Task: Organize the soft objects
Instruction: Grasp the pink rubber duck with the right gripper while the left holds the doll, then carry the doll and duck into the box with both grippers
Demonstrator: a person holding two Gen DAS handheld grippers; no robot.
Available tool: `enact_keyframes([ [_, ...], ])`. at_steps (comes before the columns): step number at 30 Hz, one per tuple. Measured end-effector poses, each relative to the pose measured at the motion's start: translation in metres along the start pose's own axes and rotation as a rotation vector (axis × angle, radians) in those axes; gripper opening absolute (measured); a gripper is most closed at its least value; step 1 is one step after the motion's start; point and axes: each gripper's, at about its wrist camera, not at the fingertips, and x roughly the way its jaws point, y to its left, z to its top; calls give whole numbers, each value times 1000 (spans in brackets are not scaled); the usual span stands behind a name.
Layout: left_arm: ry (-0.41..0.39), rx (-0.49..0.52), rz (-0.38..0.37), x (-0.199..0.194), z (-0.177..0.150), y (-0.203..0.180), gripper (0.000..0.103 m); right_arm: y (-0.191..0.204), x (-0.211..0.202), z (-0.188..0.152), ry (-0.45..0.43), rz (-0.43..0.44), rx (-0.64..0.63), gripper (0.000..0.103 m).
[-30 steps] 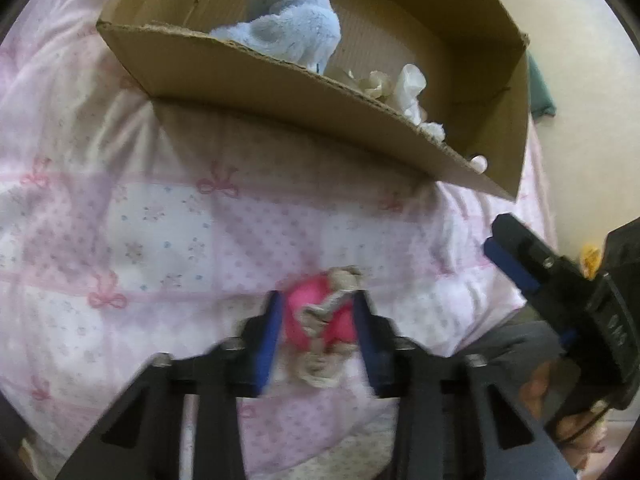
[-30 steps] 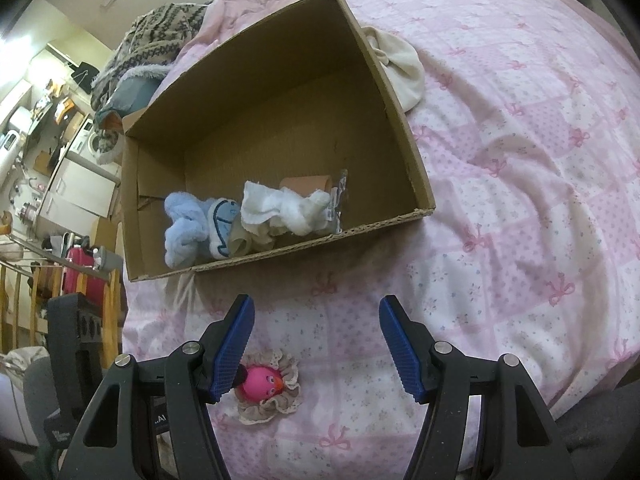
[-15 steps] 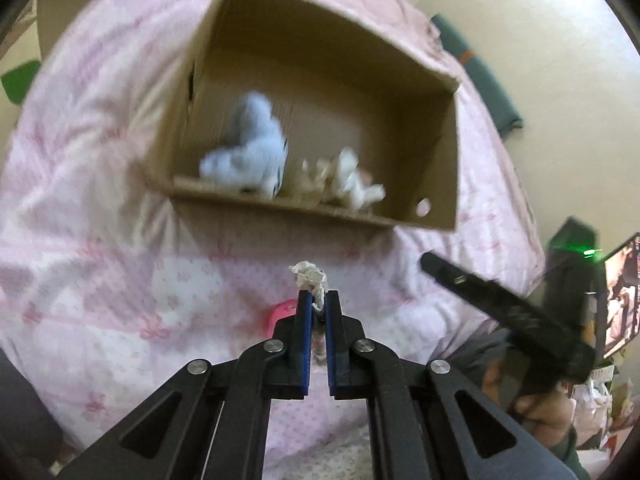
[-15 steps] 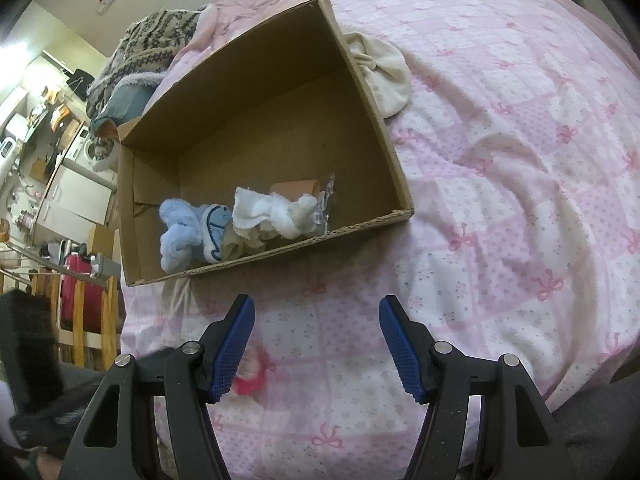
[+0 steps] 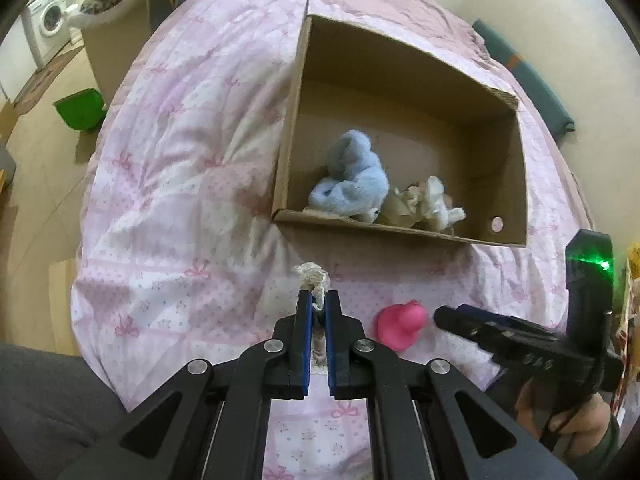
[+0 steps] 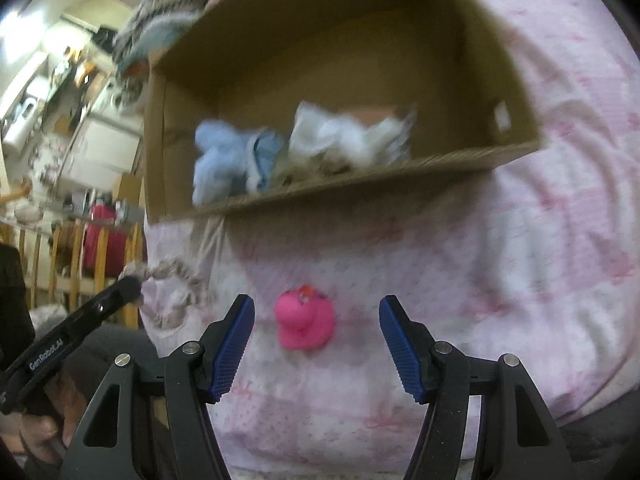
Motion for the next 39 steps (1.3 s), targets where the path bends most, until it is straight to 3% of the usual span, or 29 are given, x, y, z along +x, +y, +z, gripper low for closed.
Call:
enact_keyframes([
  [7,-7,31,42,7,-5,-10,6,13,41,1,103,-68,-65,69],
  [15,5,42,60,13,-4,-16,6,16,63,0,134,-81,-81,69],
  [18,1,51,63,15,-4,-21,6,17,62,0,126,-84,-94,66],
  [21,-7,63,72,15,-5,-23,6,19,61,-3,114,-142,-129,48],
  [39,-109,80,121,-9,-10,-20,6,16,9,-16,32,-101,-128,48],
])
